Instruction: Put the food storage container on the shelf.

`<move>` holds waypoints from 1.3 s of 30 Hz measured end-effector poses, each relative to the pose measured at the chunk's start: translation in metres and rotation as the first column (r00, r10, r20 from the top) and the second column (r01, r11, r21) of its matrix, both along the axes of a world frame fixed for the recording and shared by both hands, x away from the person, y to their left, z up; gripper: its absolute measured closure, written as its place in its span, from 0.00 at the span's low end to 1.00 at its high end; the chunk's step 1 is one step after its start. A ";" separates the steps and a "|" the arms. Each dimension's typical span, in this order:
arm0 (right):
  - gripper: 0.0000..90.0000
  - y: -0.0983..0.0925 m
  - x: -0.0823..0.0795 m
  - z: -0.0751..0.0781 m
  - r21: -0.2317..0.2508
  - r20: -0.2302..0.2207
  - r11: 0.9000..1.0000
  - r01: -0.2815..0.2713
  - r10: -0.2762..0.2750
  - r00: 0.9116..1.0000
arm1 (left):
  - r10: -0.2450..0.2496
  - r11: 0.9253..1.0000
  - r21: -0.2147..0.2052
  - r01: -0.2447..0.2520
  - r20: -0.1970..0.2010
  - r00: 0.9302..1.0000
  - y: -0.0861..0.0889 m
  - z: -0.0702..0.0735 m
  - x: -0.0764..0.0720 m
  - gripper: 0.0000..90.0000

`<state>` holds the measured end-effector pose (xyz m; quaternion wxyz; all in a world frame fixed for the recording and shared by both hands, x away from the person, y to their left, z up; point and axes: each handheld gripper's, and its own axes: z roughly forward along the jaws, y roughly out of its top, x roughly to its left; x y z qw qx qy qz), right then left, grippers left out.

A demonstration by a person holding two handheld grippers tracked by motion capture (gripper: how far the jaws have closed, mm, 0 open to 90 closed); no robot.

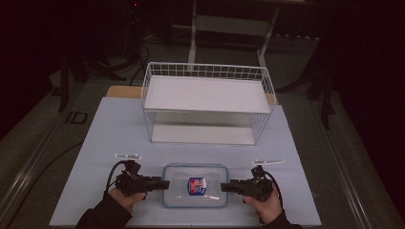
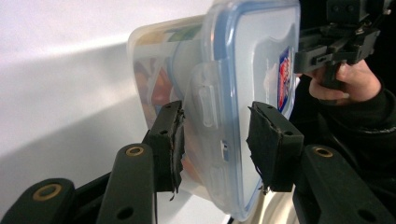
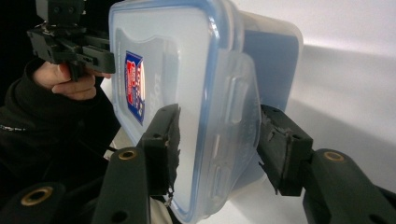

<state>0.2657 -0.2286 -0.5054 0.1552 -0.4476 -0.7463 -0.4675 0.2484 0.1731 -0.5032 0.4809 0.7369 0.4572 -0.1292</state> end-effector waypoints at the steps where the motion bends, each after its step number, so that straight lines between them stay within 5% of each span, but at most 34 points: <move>1: 0.56 0.000 0.000 0.002 -0.005 0.012 1.000 -0.001 0.001 1.000 | 0.004 1.000 -0.007 -0.004 -0.003 1.000 0.000 0.001 0.001 0.62; 20: 0.56 -0.011 0.044 0.034 -0.007 0.196 0.999 0.034 -0.032 0.980 | 0.044 0.999 -0.013 -0.042 0.163 0.986 -0.016 0.024 0.045 0.62; 39: 0.54 -0.025 0.101 0.020 0.005 0.253 0.993 0.115 -0.113 0.961 | 0.057 0.998 -0.022 -0.053 0.255 0.965 -0.034 0.006 0.109 0.62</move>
